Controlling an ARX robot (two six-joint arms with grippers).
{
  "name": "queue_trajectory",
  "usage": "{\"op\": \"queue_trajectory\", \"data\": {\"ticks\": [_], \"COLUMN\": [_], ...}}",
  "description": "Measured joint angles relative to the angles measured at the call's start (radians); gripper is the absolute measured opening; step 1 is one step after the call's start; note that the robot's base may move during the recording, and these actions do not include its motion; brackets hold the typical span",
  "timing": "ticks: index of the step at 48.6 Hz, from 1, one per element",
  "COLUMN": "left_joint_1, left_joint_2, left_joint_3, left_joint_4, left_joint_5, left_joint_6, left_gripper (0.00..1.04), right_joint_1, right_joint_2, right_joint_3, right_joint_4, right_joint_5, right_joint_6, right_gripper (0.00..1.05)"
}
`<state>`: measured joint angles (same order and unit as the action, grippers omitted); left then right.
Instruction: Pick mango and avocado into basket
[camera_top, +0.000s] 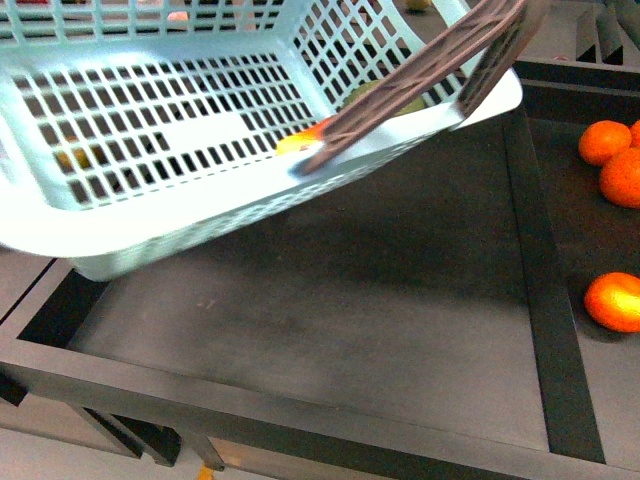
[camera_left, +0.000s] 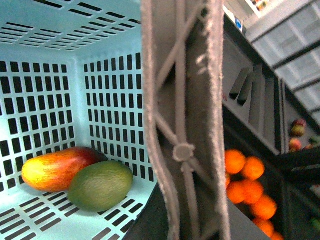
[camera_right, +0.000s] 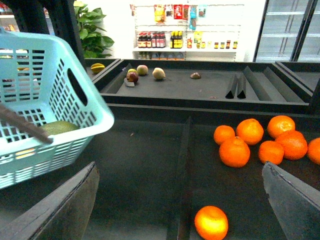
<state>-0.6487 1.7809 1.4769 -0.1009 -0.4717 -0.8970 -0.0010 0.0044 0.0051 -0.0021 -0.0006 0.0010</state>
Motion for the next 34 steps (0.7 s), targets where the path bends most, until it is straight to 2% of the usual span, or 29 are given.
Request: {"op": "queue_trajectory", "data": {"ticks": [7, 11, 17, 24, 34], "left_joint_1": [0.012, 0.011, 0.009, 0.023, 0.062], "left_joint_2": [0.270, 0.416, 0.592, 0.793, 0.931], "left_joint_3": [0.351, 0.537, 0.761, 1.048, 1.200], "left_joint_4": [-0.152, -0.221, -0.305, -0.438, -0.486], "left_joint_5": [0.023, 0.037, 0.056, 0.067, 0.025], "left_joint_6": [-0.395, -0.562, -0.692, -0.764, -0.789], "left_gripper": [0.06, 0.06, 0.06, 0.06, 0.06], "right_joint_1": [0.000, 0.000, 0.000, 0.000, 0.000], "right_joint_2": [0.000, 0.000, 0.000, 0.000, 0.000], "right_joint_3": [0.000, 0.000, 0.000, 0.000, 0.000], "right_joint_4": [0.000, 0.000, 0.000, 0.000, 0.000], "right_joint_5": [-0.001, 0.000, 0.000, 0.000, 0.000], "right_joint_6": [0.000, 0.000, 0.000, 0.000, 0.000], "right_gripper": [0.97, 0.97, 0.97, 0.97, 0.97]}}
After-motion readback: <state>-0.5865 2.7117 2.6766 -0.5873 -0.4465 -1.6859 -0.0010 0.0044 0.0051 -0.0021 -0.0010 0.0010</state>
